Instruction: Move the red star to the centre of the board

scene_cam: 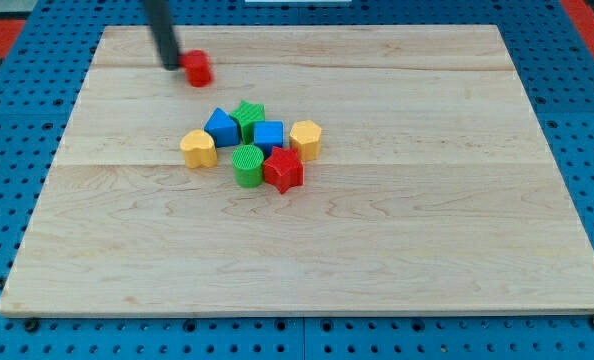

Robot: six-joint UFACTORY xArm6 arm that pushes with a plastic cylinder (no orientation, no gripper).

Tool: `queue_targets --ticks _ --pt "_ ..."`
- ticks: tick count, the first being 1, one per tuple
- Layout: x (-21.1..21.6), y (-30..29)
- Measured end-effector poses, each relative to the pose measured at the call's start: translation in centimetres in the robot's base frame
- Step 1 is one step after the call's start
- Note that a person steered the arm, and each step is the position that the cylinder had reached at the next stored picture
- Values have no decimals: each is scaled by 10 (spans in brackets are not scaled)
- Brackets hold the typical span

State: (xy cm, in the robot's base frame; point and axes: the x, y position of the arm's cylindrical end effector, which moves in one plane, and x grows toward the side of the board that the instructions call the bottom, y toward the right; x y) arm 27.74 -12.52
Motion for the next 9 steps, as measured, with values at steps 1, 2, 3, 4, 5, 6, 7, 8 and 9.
queue_targets --ticks 1,2,3,4,5,6,7,8,9 --pt "-18 33" --pt "9 96" --pt "72 130" --pt "66 146" --pt "54 175" --pt "54 175" --pt "53 175" --pt "23 189" --pt "15 252"
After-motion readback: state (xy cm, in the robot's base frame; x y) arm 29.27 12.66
